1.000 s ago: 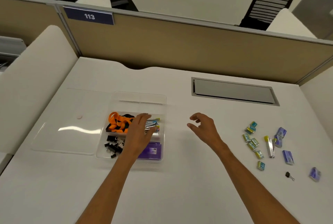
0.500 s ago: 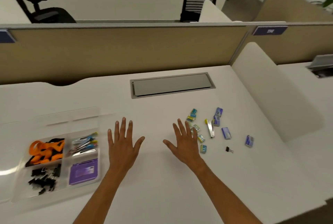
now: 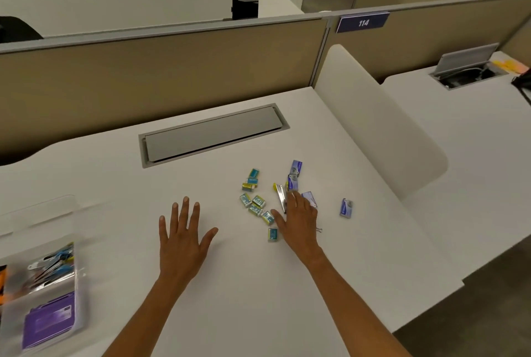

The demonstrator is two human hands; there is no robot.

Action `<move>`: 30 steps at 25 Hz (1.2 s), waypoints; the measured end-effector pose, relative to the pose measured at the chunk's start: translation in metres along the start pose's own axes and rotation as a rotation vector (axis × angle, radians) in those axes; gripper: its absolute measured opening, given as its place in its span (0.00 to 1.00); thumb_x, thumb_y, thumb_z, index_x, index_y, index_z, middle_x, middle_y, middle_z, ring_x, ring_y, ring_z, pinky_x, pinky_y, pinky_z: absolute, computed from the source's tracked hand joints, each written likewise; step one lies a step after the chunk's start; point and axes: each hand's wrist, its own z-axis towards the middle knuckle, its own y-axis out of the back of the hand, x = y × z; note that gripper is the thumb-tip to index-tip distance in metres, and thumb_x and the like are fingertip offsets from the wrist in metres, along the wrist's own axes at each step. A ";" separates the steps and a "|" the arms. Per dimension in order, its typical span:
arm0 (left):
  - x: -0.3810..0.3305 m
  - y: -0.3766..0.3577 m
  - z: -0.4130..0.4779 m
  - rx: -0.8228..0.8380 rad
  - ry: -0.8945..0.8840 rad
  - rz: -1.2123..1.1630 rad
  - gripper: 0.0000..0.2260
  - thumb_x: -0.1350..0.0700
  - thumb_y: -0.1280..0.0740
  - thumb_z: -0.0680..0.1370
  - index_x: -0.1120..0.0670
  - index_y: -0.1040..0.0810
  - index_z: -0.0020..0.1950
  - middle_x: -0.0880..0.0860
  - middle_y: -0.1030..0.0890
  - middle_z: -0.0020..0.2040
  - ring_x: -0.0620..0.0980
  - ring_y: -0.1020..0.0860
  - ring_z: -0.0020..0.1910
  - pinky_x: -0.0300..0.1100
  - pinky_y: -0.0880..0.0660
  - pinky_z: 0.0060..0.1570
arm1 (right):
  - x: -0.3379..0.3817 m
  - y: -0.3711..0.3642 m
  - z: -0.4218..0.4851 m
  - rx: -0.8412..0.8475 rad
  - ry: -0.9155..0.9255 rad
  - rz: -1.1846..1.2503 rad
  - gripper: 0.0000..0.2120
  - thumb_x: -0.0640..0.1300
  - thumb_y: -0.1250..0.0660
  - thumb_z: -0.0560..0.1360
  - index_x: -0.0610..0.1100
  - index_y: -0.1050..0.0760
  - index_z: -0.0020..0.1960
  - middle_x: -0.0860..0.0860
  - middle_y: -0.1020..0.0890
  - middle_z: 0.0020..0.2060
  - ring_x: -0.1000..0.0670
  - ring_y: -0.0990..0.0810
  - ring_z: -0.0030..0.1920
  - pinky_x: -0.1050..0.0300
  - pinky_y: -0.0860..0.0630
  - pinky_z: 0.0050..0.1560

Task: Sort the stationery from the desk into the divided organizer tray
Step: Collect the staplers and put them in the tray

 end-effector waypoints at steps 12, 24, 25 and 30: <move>0.015 -0.030 -0.016 0.211 0.039 0.020 0.38 0.28 0.58 0.76 0.48 0.53 0.81 0.50 0.55 0.81 0.55 0.54 0.80 0.61 0.51 0.76 | 0.011 -0.014 0.041 0.058 -0.222 0.168 0.20 0.49 0.35 0.78 0.34 0.30 0.61 0.39 0.23 0.53 0.42 0.22 0.52 0.51 0.22 0.49; 0.027 -0.027 -0.016 0.256 -0.022 0.042 0.37 0.27 0.63 0.76 0.44 0.64 0.79 0.48 0.66 0.80 0.53 0.64 0.79 0.58 0.63 0.75 | 0.061 0.026 0.036 0.089 -0.414 1.073 0.11 0.51 0.32 0.77 0.45 0.24 0.53 0.52 0.17 0.43 0.55 0.19 0.43 0.62 0.23 0.42; 0.027 -0.028 -0.016 0.235 -0.022 0.045 0.36 0.28 0.60 0.77 0.45 0.62 0.80 0.49 0.64 0.80 0.53 0.62 0.79 0.59 0.60 0.75 | 0.074 0.030 0.034 0.132 -0.384 1.130 0.12 0.51 0.32 0.77 0.44 0.24 0.55 0.51 0.17 0.45 0.55 0.18 0.44 0.63 0.23 0.43; 0.025 -0.022 -0.022 0.195 -0.025 0.050 0.35 0.30 0.56 0.79 0.47 0.59 0.80 0.50 0.60 0.81 0.53 0.60 0.80 0.61 0.54 0.76 | 0.155 0.038 0.030 0.275 -0.159 1.236 0.11 0.47 0.32 0.77 0.42 0.24 0.56 0.47 0.15 0.46 0.51 0.17 0.45 0.60 0.20 0.43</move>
